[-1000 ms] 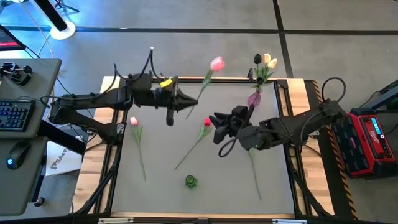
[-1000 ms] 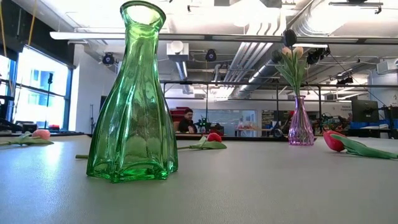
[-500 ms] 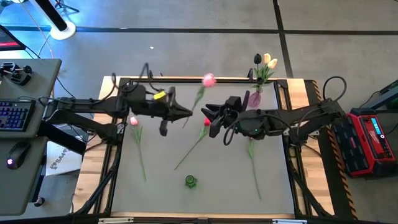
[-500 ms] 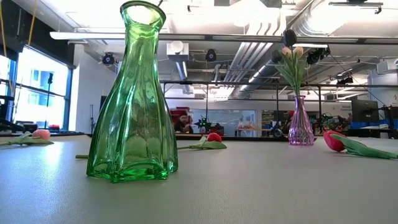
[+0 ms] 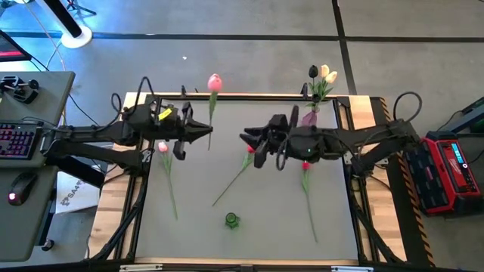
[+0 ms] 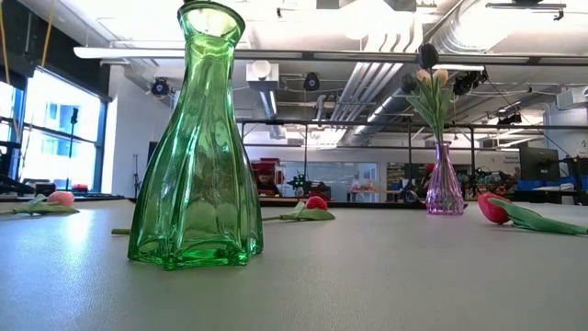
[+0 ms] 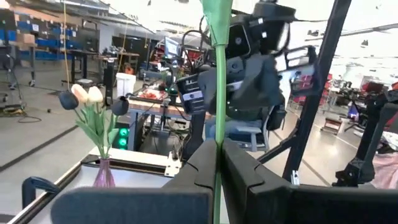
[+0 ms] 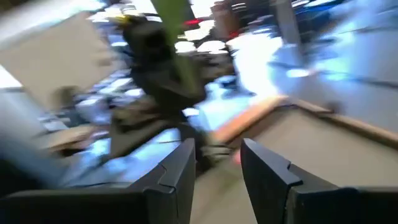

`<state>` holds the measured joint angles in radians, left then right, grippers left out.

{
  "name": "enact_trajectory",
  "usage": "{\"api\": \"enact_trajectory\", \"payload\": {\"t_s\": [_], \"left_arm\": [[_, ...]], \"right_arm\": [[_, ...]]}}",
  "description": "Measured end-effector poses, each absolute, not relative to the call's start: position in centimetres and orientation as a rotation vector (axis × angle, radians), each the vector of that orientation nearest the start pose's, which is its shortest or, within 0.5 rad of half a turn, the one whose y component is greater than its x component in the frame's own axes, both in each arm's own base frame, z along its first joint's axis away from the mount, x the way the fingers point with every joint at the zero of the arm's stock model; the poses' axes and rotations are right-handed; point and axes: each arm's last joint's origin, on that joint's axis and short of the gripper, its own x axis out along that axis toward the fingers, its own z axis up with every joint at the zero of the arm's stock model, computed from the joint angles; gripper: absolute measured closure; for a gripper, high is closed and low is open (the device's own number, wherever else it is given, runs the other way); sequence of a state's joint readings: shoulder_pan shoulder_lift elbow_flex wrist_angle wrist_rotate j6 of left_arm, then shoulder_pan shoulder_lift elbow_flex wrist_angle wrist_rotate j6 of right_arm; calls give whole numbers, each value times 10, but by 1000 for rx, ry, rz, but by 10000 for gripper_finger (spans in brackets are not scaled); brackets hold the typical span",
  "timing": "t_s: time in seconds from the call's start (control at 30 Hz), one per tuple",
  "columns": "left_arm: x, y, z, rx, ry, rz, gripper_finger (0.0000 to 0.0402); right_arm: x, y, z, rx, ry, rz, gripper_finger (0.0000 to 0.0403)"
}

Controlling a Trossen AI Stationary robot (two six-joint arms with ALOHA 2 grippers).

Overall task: Sort flowers into vase by color
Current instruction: Put the top pink flower into the green vase

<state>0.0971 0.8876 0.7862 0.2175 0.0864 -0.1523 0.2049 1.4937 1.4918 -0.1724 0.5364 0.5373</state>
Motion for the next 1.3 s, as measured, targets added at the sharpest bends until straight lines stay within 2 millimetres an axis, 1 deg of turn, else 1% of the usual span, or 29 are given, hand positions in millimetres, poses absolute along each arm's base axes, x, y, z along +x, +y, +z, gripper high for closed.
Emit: {"api": "enact_trajectory", "payload": {"t_s": [0.1, 0.17, 0.33, 0.5, 0.7, 0.87, 0.93, 1.03, 1.23, 1.3], "left_arm": [[199, 17, 352, -135, -101, -1, 401], [203, 17, 349, -135, -89, -10, 401], [205, 16, 347, -137, -72, -36, 401], [204, 18, 347, -181, -71, -16, 401], [191, 19, 354, -178, -96, -1, 401], [179, 18, 360, -174, -126, -4, 401], [177, 17, 362, -171, -135, -30, 401], [178, 14, 362, -175, -139, -65, 401], [196, -1, 356, -194, -124, -142, 401], [201, -6, 356, -195, -136, -159, 401]], "right_arm": [[346, 46, 412, 489, 32, -197, 286], [356, 43, 411, 480, -16, -155, 286], [369, 33, 408, 470, -85, -163, 286], [377, 29, 398, 465, -65, -176, 286], [375, 29, 401, 418, -65, -173, 286], [361, 33, 414, 369, -84, -195, 286], [357, 34, 415, 363, -70, -205, 286], [354, 33, 418, 361, -64, -207, 286], [346, 31, 424, 364, -69, -208, 286], [346, 33, 424, 366, -62, -160, 286]]}}
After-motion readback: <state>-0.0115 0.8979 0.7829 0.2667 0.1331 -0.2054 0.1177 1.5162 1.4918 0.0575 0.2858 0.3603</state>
